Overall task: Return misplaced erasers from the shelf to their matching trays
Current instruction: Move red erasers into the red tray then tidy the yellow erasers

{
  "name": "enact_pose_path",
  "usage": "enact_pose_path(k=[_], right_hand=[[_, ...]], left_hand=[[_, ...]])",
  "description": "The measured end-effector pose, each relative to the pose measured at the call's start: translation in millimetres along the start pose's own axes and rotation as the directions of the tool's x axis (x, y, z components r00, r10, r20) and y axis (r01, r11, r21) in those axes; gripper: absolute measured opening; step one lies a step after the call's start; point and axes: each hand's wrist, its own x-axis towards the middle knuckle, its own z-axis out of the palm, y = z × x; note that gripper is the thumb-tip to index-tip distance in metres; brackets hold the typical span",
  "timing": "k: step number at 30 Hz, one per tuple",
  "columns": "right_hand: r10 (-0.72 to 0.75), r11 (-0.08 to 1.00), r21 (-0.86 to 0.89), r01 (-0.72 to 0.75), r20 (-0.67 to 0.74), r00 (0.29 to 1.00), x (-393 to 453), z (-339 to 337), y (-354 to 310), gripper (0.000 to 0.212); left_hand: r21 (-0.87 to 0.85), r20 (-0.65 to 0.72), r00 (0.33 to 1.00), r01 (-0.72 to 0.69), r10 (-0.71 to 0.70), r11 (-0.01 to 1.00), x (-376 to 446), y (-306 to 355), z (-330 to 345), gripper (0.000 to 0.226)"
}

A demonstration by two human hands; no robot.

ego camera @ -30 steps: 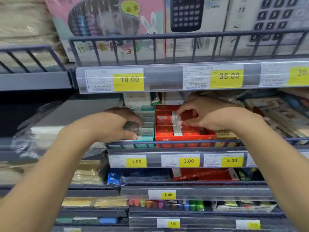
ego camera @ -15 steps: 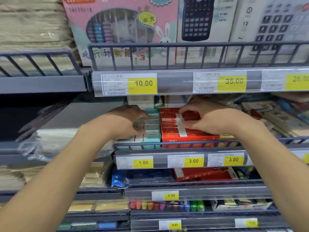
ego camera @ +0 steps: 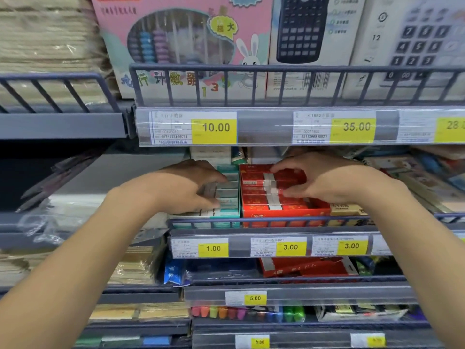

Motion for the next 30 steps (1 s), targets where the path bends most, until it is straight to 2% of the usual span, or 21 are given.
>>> enact_pose_path(k=[3, 10, 18, 22, 27, 30], right_hand=[[0.000, 1.000, 0.005, 0.000, -0.022, 1.000, 3, 3, 3, 0.044], [-0.013, 0.998, 0.054, 0.017, -0.078, 0.997, 10, 16, 8, 0.039], [-0.059, 0.998, 0.000, 0.060, -0.052, 0.997, 4, 17, 6, 0.030], [-0.080, 0.997, -0.018, 0.080, -0.027, 0.996, 4, 15, 4, 0.033], [-0.122, 0.991, 0.046, 0.125, -0.052, 0.991, 3, 14, 0, 0.018], [-0.123, 0.990, 0.068, 0.125, -0.038, 0.992, 2, 16, -4, 0.020]], left_hand=[[0.003, 0.013, 1.000, 0.012, -0.012, 1.000, 3, -1, 0, 0.057], [0.009, 0.012, 1.000, 0.029, -0.029, 1.000, 10, -1, 6, 0.044], [0.013, 0.014, 0.999, 0.034, -0.035, 0.999, 9, 0, 5, 0.045], [0.013, 0.016, 0.999, 0.036, -0.036, 0.999, 10, 1, 6, 0.044], [0.000, 0.027, 0.999, 0.031, -0.031, 1.000, 8, 2, 6, 0.044], [0.003, 0.034, 0.999, 0.037, -0.037, 0.999, 8, 3, 5, 0.045]])
